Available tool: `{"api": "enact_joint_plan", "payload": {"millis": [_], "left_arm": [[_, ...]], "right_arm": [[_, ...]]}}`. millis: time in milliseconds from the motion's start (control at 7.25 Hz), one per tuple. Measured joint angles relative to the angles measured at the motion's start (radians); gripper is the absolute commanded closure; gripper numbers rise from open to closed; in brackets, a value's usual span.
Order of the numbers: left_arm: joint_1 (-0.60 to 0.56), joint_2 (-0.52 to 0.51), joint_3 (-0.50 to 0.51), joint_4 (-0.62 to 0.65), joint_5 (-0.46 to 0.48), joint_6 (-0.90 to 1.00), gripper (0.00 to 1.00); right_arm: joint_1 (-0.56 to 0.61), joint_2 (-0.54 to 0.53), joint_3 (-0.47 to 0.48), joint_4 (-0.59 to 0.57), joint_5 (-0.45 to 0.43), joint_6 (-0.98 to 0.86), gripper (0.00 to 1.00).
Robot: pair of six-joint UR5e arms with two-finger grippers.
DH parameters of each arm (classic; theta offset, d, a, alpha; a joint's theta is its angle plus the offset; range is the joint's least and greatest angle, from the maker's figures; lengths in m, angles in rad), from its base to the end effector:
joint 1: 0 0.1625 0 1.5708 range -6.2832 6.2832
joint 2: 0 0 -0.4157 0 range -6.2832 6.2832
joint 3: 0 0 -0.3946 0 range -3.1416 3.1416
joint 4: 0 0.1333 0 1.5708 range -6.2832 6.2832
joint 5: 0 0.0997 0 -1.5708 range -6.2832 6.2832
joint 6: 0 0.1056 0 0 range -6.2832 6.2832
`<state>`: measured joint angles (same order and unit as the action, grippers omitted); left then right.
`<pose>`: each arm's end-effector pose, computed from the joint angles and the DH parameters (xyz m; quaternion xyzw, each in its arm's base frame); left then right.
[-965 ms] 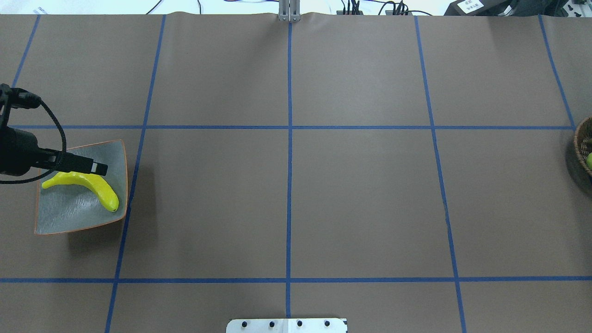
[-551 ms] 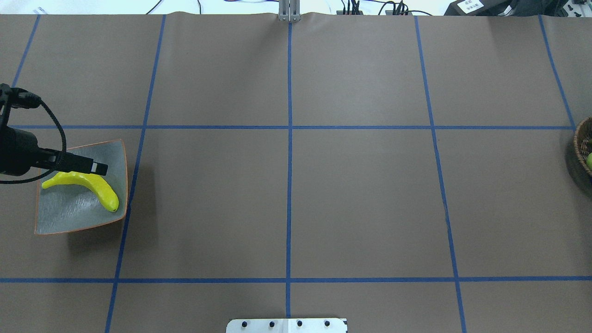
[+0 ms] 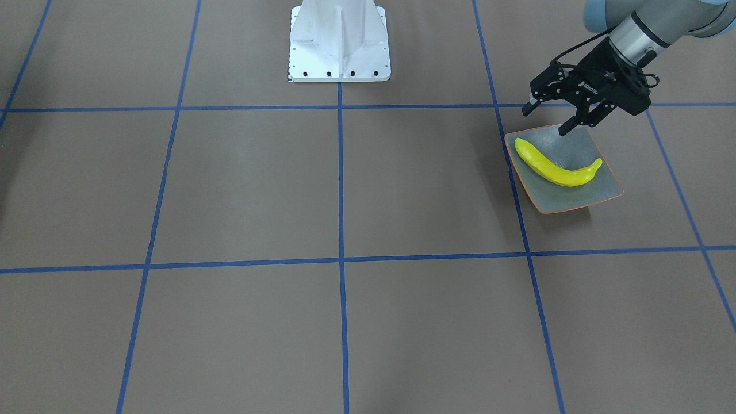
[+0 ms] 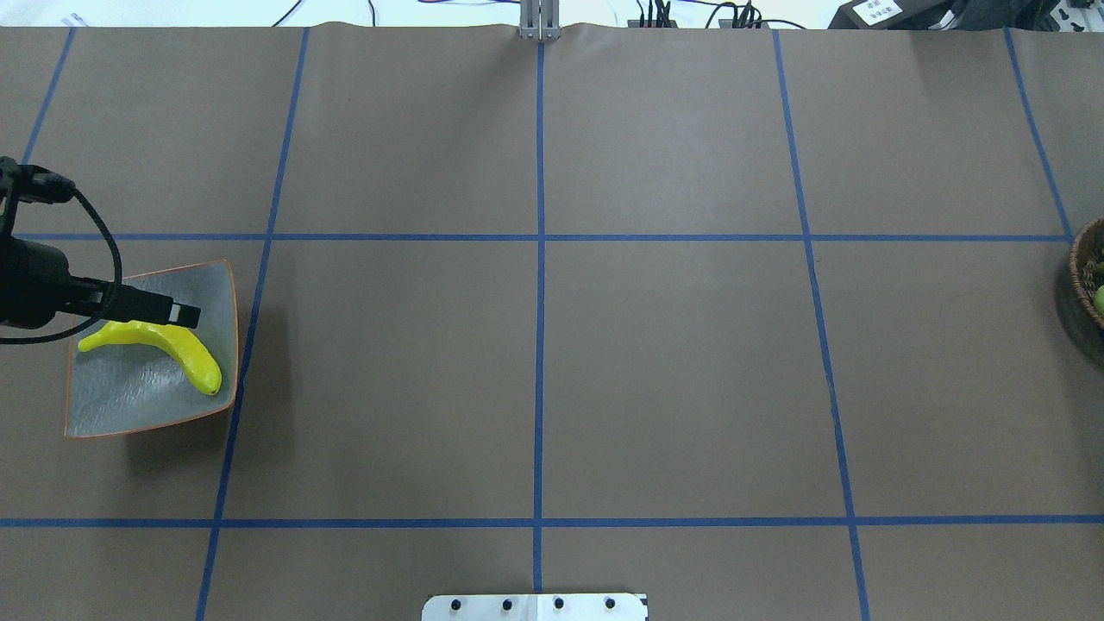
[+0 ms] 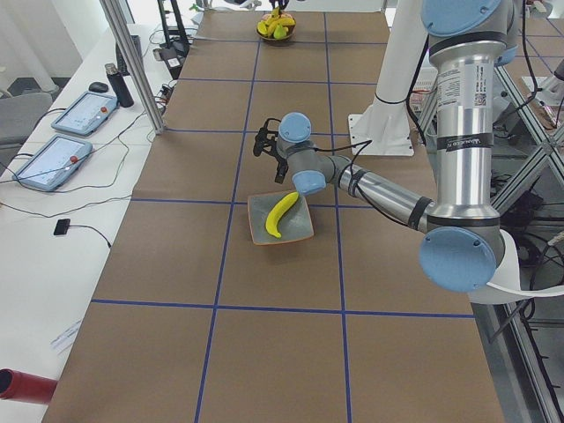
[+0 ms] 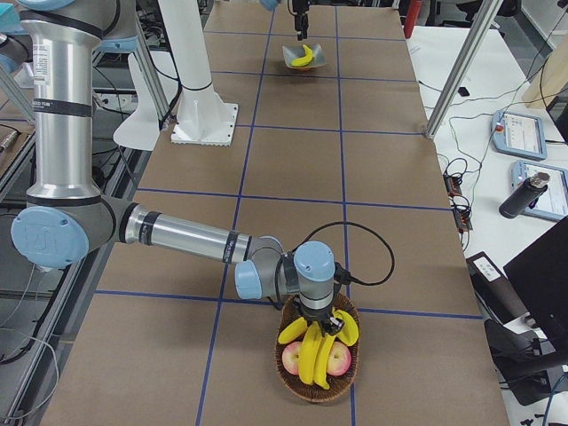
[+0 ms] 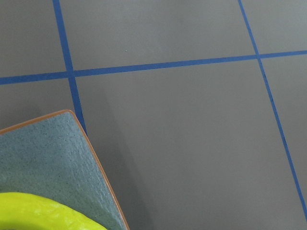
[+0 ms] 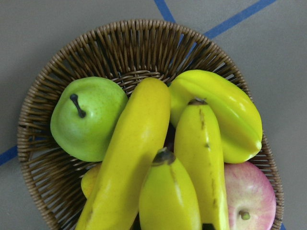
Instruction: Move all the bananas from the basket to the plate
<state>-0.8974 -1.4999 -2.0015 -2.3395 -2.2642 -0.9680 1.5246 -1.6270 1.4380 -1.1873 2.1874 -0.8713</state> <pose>0.2329 -0.3975 0.3829 0.1328 0.5637 0.0631 0.8128 0.0501 -0.4815 0.7169 0.2058 -0.2396 -0.4464 0.8372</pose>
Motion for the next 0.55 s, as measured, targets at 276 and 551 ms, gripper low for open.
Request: {"api": "enact_joint_plan", "payload": {"millis": [276, 551], "left_arm": [[0.0, 0.001, 0.001, -0.001, 0.0, 0.0, 0.0], [0.001, 0.0, 0.001, -0.001, 0.0, 0.0, 0.0]], "right_arm": [[0.044, 0.045, 0.024, -0.076, 0.001, -0.001, 1.0], [0.081, 0.093, 0.058, -0.203, -0.001, -0.001, 1.0]]}}
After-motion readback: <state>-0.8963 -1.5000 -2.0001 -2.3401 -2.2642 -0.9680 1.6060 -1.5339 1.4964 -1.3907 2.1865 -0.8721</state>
